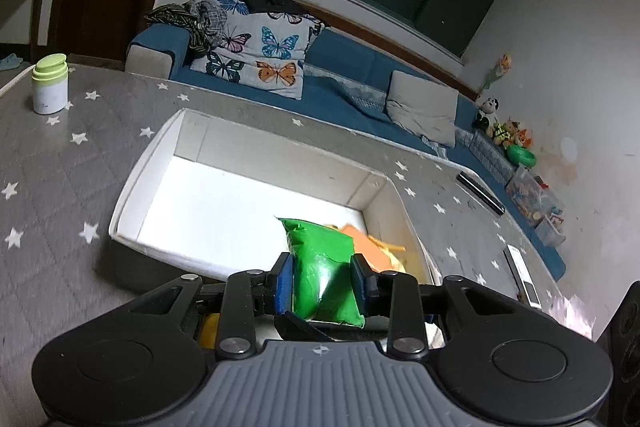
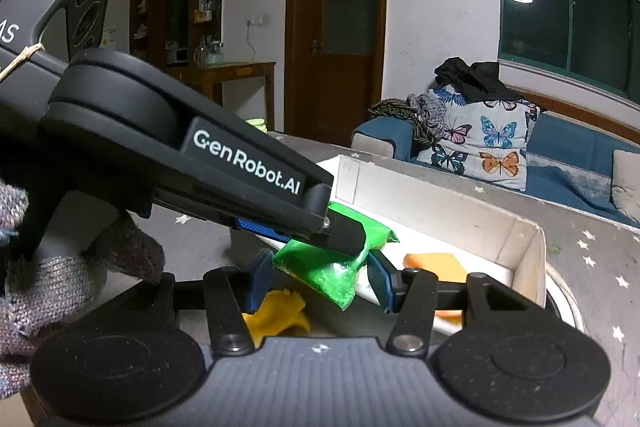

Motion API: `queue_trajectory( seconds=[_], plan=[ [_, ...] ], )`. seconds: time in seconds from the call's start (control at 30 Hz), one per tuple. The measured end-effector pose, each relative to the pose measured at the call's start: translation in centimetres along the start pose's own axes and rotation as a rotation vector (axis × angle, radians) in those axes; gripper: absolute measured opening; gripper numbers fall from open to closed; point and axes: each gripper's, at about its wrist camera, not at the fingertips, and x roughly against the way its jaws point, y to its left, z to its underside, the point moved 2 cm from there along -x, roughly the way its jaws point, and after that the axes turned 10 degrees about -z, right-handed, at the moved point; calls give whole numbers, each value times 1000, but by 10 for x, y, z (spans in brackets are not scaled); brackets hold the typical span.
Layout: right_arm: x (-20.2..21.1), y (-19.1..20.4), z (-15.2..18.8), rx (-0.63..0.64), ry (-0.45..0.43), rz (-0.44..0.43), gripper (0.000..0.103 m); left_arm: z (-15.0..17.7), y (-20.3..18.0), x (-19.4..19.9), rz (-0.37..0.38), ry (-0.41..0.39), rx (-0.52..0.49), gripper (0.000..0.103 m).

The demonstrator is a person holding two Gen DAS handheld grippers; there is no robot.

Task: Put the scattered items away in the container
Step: 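Lift the green bag with both grippers into the box and release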

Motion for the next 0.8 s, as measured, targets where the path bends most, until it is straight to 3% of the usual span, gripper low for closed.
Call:
queue_trajectory(
  seconds=[0.47, 0.8],
  plan=[
    [-40, -15, -2, -29, 35, -23, 52, -14, 17, -37, -35, 41, 25, 34],
    [-44, -10, 4, -26, 41, -17, 53, -11, 23, -35, -44, 42, 49, 33]
  ],
)
